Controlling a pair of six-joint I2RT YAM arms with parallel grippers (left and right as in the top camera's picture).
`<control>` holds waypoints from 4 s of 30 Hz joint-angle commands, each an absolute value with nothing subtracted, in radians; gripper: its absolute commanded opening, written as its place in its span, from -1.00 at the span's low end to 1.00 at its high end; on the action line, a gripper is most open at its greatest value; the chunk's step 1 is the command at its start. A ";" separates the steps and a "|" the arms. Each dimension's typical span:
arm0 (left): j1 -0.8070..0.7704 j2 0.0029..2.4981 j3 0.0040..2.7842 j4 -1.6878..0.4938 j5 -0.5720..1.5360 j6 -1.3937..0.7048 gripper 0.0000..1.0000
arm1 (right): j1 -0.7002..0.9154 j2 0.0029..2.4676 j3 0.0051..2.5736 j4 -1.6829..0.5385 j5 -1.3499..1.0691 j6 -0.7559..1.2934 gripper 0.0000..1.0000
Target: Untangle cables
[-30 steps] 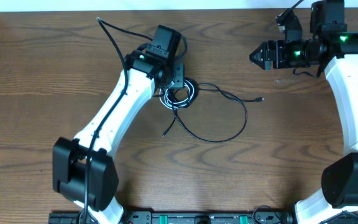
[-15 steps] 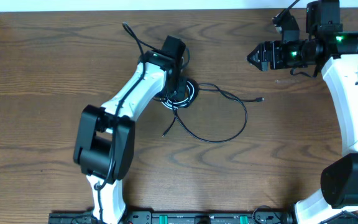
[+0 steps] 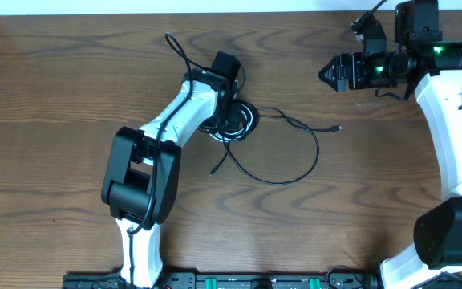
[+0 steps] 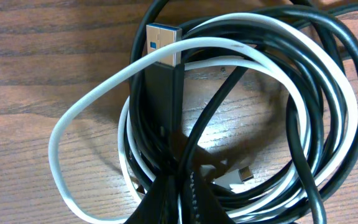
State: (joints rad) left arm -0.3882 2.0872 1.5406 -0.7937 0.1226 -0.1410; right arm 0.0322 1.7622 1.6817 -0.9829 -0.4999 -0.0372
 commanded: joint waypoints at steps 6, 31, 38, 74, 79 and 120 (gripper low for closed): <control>-0.389 1.951 1.554 -0.803 0.123 -0.135 -0.85 | 0.072 1.753 1.681 -0.981 -0.499 -0.050 0.67; -0.389 1.451 1.637 -0.774 0.151 -0.202 -0.85 | 0.199 1.754 1.626 -0.889 -0.515 -0.010 0.70; -0.389 1.314 1.637 -0.719 0.150 -0.208 -0.85 | 0.282 1.754 1.626 -0.837 -0.456 0.065 0.64; -0.852 1.875 1.634 -0.570 0.137 -0.311 0.94 | -0.067 1.754 1.626 -0.931 -0.380 0.115 0.66; -0.813 1.907 1.634 -0.644 0.034 -0.307 0.95 | -0.068 1.754 1.626 -0.937 -0.376 0.099 0.66; -0.522 2.073 1.628 -0.806 -0.035 -0.240 -0.08 | -0.024 1.754 1.625 -0.939 -0.375 0.095 0.72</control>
